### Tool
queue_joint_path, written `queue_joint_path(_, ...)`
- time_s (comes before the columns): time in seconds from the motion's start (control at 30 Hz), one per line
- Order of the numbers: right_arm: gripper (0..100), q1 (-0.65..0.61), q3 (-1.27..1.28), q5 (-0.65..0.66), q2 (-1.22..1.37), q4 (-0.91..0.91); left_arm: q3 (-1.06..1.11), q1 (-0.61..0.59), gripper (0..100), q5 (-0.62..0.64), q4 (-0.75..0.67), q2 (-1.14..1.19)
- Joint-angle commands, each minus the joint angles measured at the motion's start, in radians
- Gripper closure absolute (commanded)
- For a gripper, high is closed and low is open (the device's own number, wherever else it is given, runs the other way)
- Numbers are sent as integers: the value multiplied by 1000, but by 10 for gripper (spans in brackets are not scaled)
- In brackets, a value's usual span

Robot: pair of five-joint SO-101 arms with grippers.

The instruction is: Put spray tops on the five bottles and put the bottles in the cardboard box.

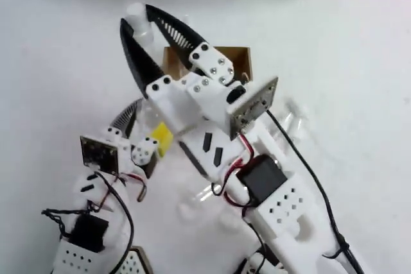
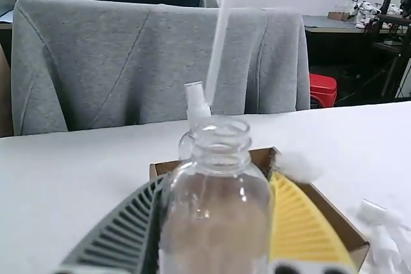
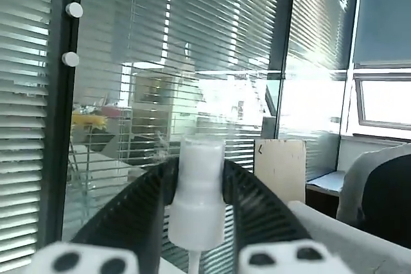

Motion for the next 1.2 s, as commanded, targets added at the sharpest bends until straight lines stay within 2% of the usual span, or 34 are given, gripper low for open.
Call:
queue_joint_path(0.0,981,8,-5,11,-2,-39,-18,7,980,-6,-2,-19)
queue_joint_path(0.27,981,10,0,12,-12,-36,-15,7,980,-6,-2,-19)
queue_joint_path(0.5,981,64,0,12,-2,-35,-15,7,980,-6,-2,-19)
queue_joint_path(0.67,981,61,2,12,-4,-33,-14,7,980,-6,-2,-19)
queue_joint_path(0.83,981,54,-8,12,-8,42,-14,7,980,-6,-2,-19)
queue_joint_path(1.17,981,28,-8,12,-7,45,-14,7,980,-6,-2,-19)
